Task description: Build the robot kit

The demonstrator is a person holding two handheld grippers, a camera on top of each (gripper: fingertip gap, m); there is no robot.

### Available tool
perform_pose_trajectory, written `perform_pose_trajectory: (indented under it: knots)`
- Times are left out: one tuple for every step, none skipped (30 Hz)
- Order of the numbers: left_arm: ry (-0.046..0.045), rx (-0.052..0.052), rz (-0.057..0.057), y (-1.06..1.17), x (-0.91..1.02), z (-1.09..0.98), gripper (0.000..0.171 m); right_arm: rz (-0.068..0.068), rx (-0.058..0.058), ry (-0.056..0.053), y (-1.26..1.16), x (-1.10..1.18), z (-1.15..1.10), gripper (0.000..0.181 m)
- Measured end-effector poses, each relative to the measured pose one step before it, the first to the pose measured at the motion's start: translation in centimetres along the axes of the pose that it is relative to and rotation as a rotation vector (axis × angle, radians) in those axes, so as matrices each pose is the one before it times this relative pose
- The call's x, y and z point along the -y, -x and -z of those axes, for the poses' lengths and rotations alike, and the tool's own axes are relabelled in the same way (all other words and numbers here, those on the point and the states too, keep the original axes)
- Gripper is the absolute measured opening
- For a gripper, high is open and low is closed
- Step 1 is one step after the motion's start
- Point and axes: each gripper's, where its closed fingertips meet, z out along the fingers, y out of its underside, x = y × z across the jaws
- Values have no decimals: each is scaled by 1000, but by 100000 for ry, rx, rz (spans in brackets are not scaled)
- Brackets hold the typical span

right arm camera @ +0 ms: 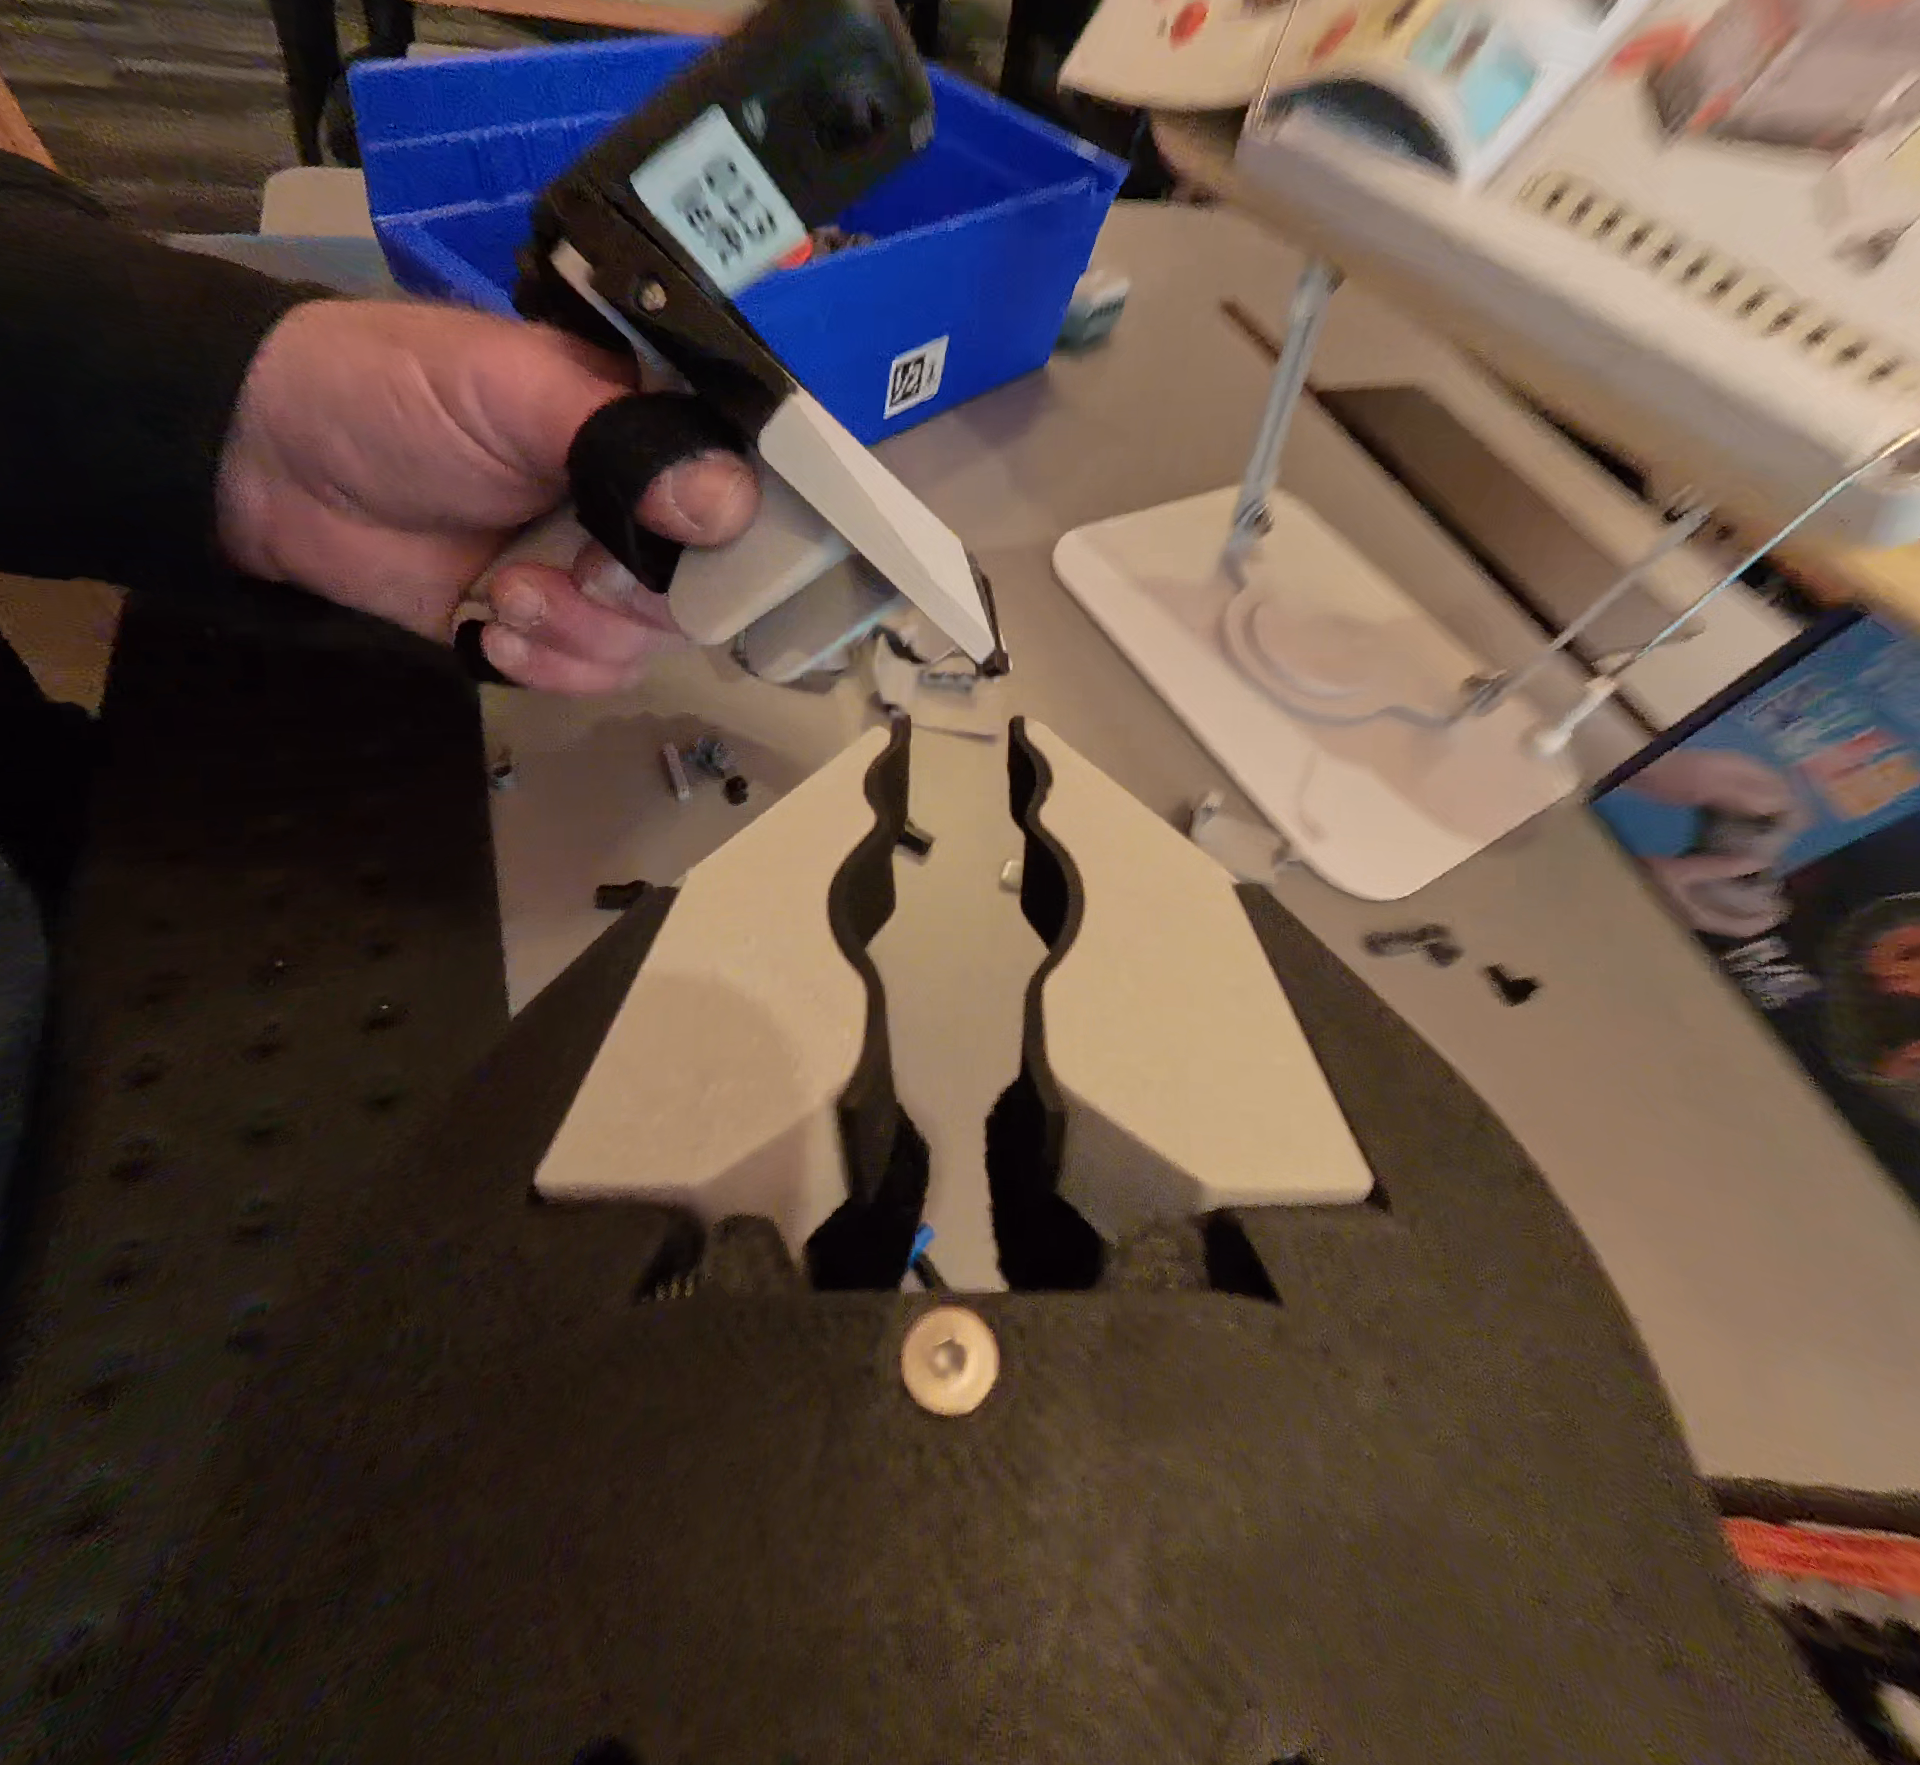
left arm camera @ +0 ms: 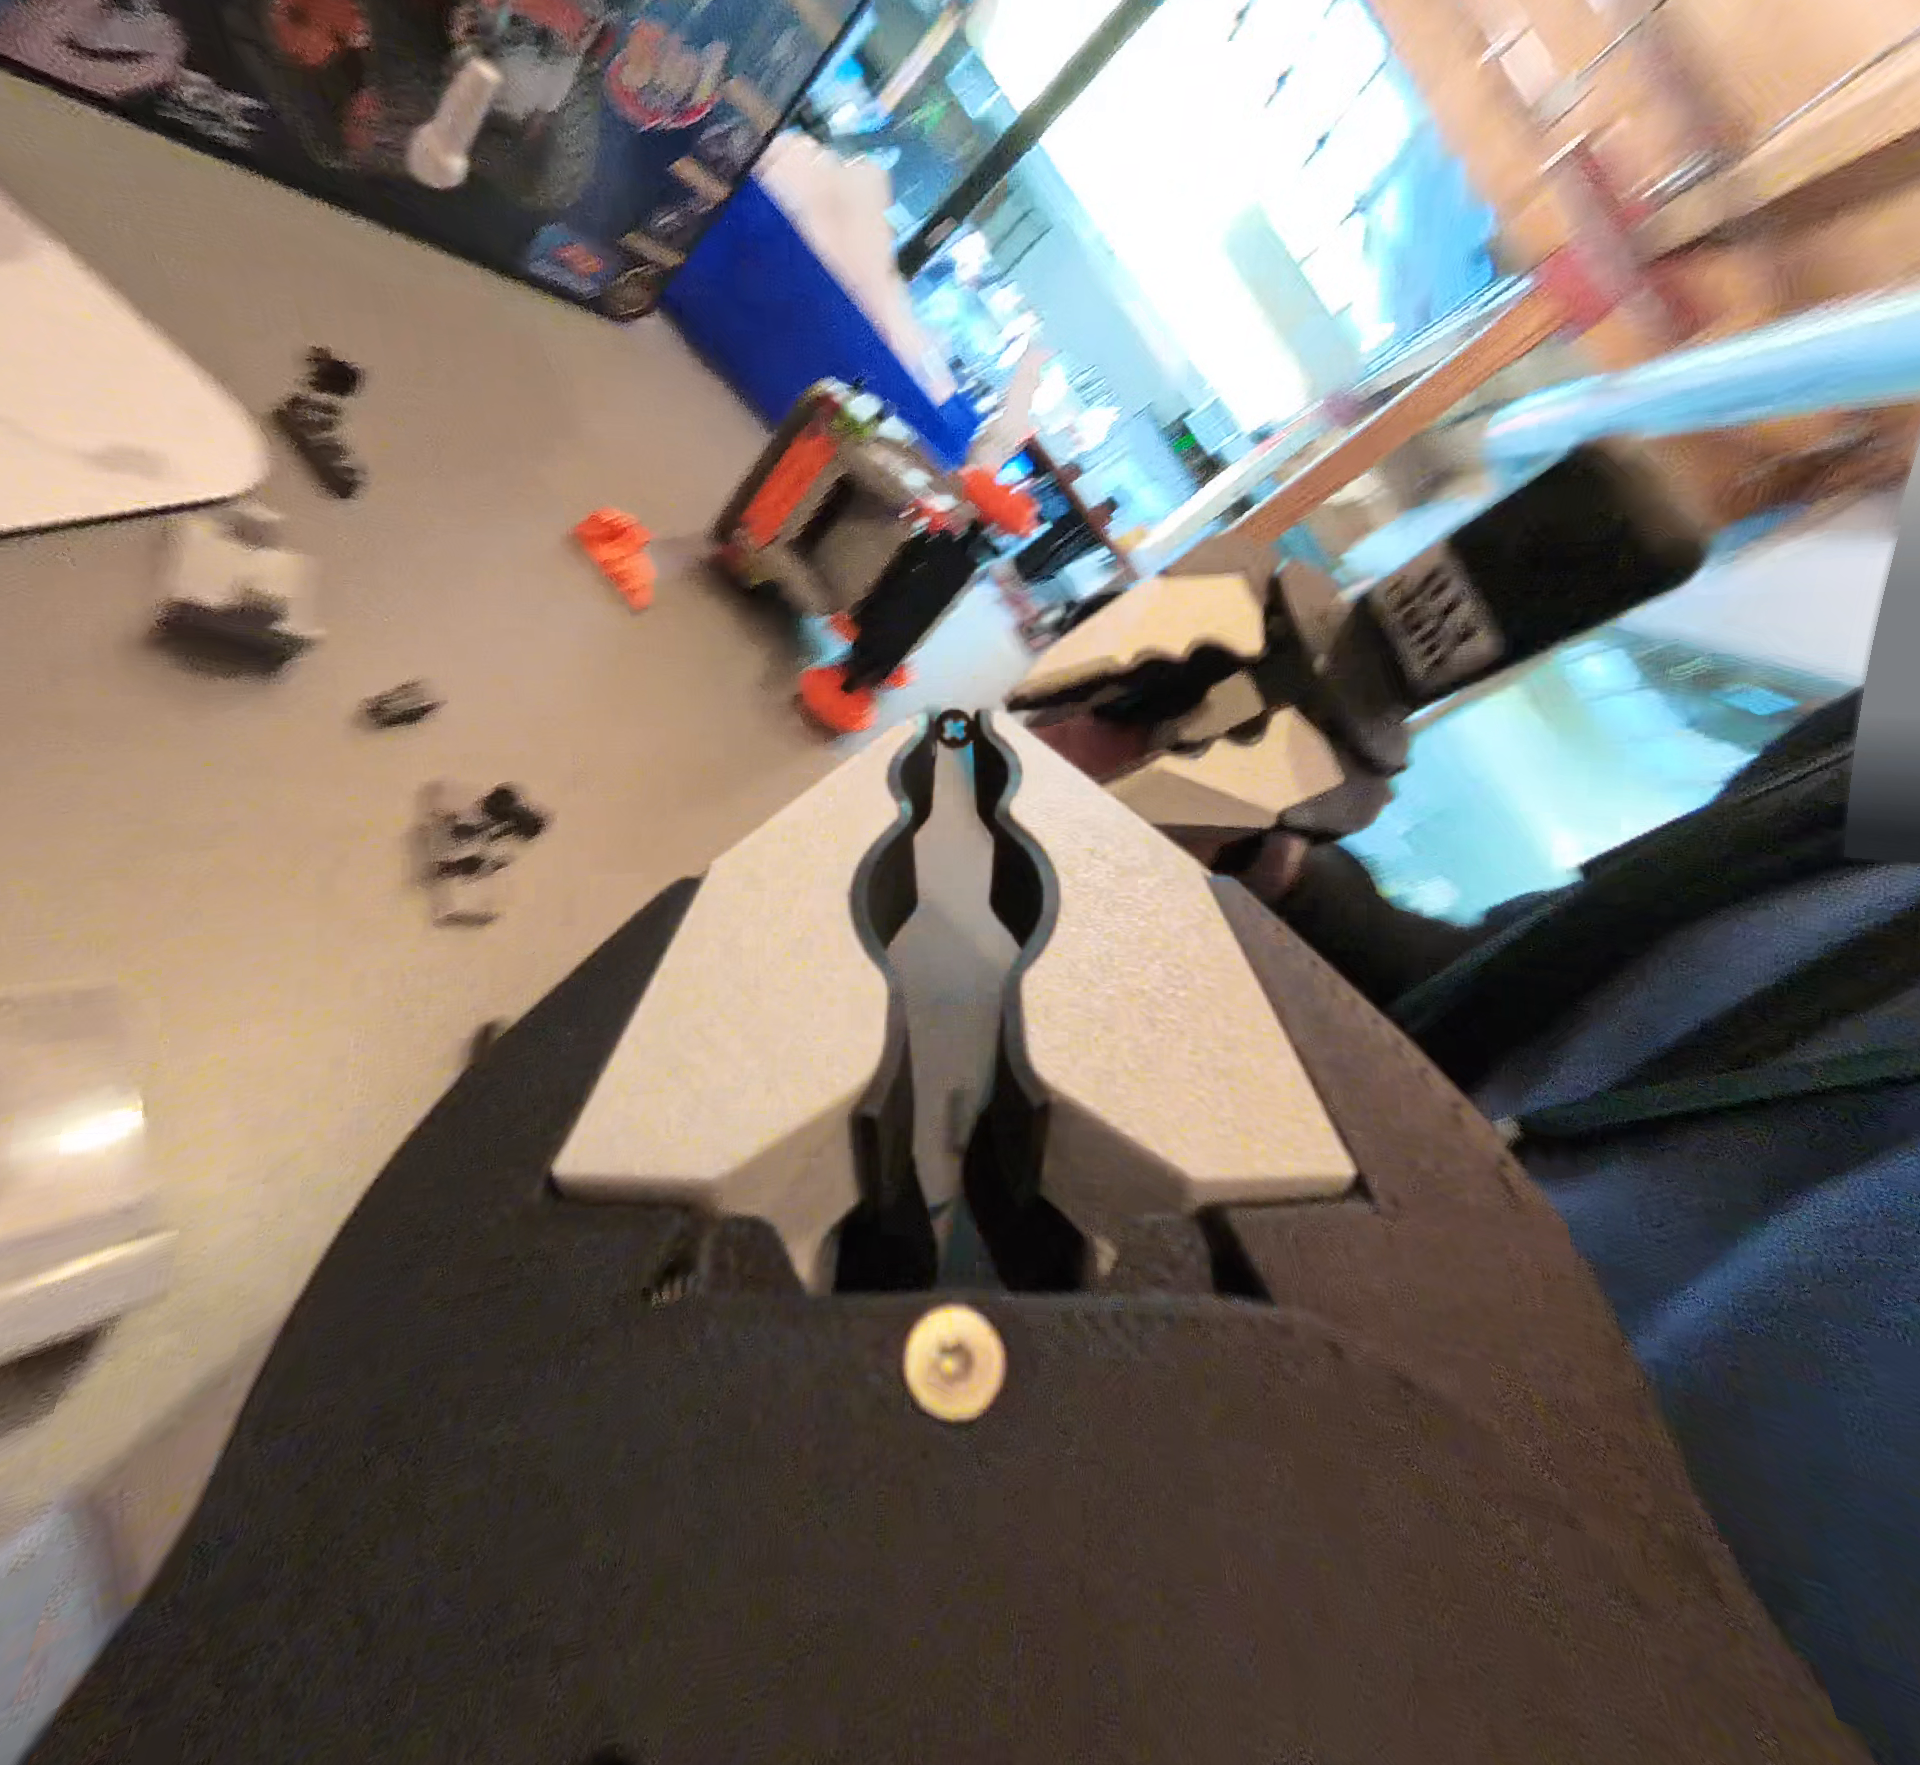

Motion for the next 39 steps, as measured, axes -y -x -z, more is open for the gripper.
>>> perform_pose_trajectory:
  knots:
    - [-2129,-6261,4243,-691,220,-462,6,3702,-3122,-1654,-201,515,601,15]
    - [-762,-4975,3375,-592,-47,-585,6,3373,-2915,6,-244,240,441,14]
    - [-250,-3273,2783,-376,-158,-641,6,2476,-1546,113,-130,130,348,12]
    - [441,-4287,2682,-494,-246,-670,6,879,-1191,-759,-184,180,320,13]
    - [-459,-3801,2697,-414,-69,-586,6,-173,-1038,-800,-236,104,303,13]
    - [-1225,-3018,2684,-265,97,-479,5,136,-537,-266,-173,-24,265,14]
    - [-633,-3008,2399,-232,22,-456,5,595,-1126,-131,-260,-66,276,13]
    - [-662,-2874,1995,-219,29,-410,5,668,-1299,242,-314,-145,263,12]
    - [-1423,-1882,1662,-110,135,-336,5,569,-611,787,-232,-223,248,11]
    - [-230,-1866,1822,-77,-52,-383,5,320,-757,-432,-250,-33,306,9]
    - [409,-1634,1295,-69,-160,-401,5,-125,-677,-1114,-249,105,326,7]
    - [-350,-357,841,96,-67,-366,5,22,-323,247,-204,-76,243,8]
    - [-11,-657,1193,100,-110,-361,5,672,-525,283,-197,-101,225,6]
    - [260,-1483,1239,-15,-155,-383,6,371,-270,-427,-156,-30,240,6]
    - [-374,-1001,1080,38,-69,-323,5,-277,-84,-142,-151,-54,204,6]
    - [-413,-676,1159,91,-26,-276,5,13,-384,9,-172,-103,215,6]
    - [-101,-854,1008,37,-48,-270,6,392,-571,8,-175,-98,225,5]
    - [56,-864,919,31,-78,-262,6,2,-169,-41,-143,-69,229,5]
    - [-72,-1050,1110,-3,-60,-252,6,-36,-5,-247,-105,-22,241,5]
    - [-242,-1285,1181,-52,-47,-291,6,503,-228,-482,-124,44,254,4]
    - [-289,-1149,735,-96,-8,-331,6,-165,-224,-186,-161,61,273,4]
    - [261,-581,-601,-55,-25,-350,6,-1297,323,543,-207,26,297,4]
    - [980,-39,-1660,-28,-23,-394,6,-695,209,529,-247,55,378,4]
    - [506,86,-2736,-43,173,-412,9,141,-596,270,-423,131,542,4]
    - [994,1358,-4726,133,223,-393,21,-262,30,1014,-554,98,683,4]
    - [2474,2727,-5847,387,144,-460,29,-1029,1229,1983,-650,-38,774,4]
    - [3326,4134,-7185,602,94,-563,36,-433,1703,3093,-767,-243,829,4]
    - [4976,4706,-9223,690,-174,-717,42,668,988,4644,-1011,-502,840,4]
    - [5378,5464,-9143,871,-302,-837,48,526,2360,6574,-984,-840,749,4]
    - [4598,5272,-8652,863,-275,-934,53,827,3133,7812,-925,-1079,625,4]
    - [3182,3453,-7839,637,-162,-1001,56,2911,978,6647,-1170,-983,579,4]
    - [3551,4547,-6824,854,-295,-1023,58,2886,1792,6116,-1024,-939,422,4]
    - [4203,4819,-6866,819,-370,-1059,64,1679,4163,6553,-658,-959,155,4]
    - [3675,2742,-7489,426,-338,-1060,69,3343,1773,5652,-830,-783,-5,4]
    - [3670,2296,-5811,390,-466,-1030,70,3851,1291,4526,-720,-523,-117,4]
    - [2954,1599,-2629,324,-394,-966,72,2635,4495,4213,-132,-418,-236,4]
    - [1375,476,-1940,90,-216,-809,73,2544,4694,3905,36,-348,-303,3]
    - [-817,432,-1514,49,63,-545,71,2752,2754,3320,-160,-285,-341,4]
    - [-1715,477,-11,55,273,-358,66,2090,3370,2802,25,-232,-360,4]
